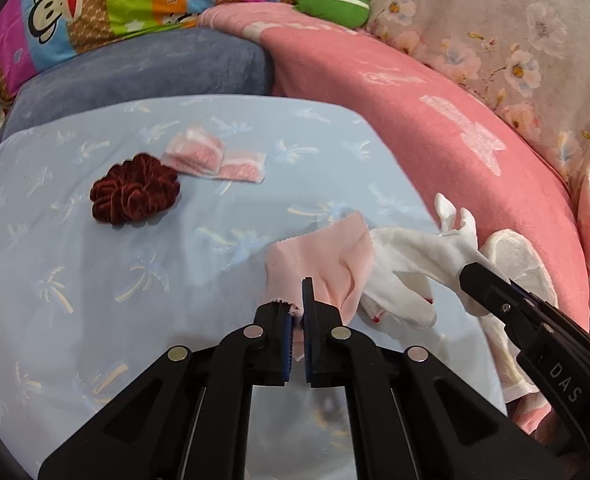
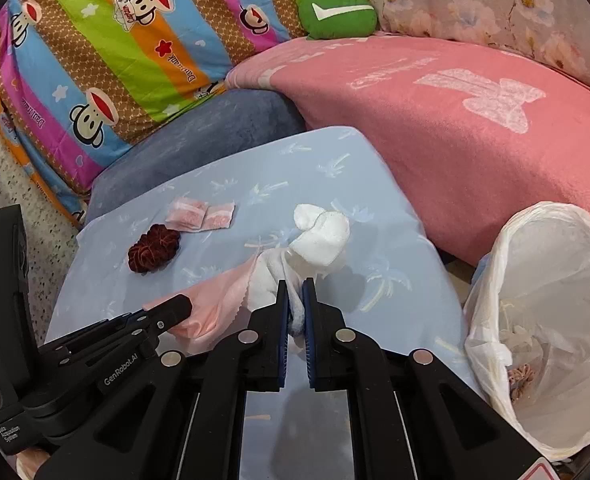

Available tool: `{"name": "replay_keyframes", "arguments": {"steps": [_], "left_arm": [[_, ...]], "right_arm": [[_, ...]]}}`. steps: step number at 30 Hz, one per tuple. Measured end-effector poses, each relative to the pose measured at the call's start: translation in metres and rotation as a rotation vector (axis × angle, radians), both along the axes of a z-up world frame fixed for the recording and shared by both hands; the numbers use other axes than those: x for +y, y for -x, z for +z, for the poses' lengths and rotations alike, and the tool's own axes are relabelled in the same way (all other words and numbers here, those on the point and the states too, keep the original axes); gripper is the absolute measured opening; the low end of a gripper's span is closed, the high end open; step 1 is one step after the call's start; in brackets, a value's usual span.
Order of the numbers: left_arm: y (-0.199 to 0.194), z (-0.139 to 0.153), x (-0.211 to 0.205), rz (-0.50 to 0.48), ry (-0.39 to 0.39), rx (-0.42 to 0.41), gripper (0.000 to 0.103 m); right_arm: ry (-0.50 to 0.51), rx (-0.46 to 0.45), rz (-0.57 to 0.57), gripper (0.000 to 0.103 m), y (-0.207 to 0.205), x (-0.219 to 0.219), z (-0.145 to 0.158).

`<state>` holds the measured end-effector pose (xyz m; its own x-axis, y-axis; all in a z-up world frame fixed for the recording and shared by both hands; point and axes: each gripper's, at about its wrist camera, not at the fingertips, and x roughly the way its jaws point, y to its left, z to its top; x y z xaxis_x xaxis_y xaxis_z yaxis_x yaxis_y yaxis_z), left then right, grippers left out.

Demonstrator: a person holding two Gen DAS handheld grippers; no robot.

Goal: Collect trash
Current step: 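Grasp the pink cloth with the left tool while the right tool grasps the white glove, then carry cloth and glove over the wastebasket and open both tools to drop them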

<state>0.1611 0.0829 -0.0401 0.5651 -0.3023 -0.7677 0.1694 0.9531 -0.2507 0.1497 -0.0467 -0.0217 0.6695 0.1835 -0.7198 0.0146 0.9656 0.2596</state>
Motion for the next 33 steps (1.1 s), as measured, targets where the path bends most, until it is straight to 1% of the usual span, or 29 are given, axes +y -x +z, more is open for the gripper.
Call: {"name": "replay_keyframes", "arguments": {"steps": [10,17,23,26,33], "left_arm": [[0.015,0.040,-0.031,-0.057,-0.014,-0.094,0.004],[0.027,0.058,-0.072,-0.147,-0.032,-0.135,0.004],[0.038,0.072,-0.113,-0.237,-0.044,-0.175,0.004],[0.043,0.076,-0.131,-0.276,-0.036,-0.183,0.004],[0.050,0.085,-0.171,-0.364,0.001,-0.172,0.004]], "right_arm": [[0.004,-0.083,-0.087,0.006,0.030,-0.052,0.039],[-0.003,-0.121,-0.163,0.006,0.053,-0.095,0.054],[-0.012,-0.129,-0.227,0.006,0.072,-0.131,0.056],[-0.017,-0.128,-0.260,0.006,0.082,-0.149,0.054],[-0.032,-0.126,-0.335,0.006,0.103,-0.188,0.047]]}}
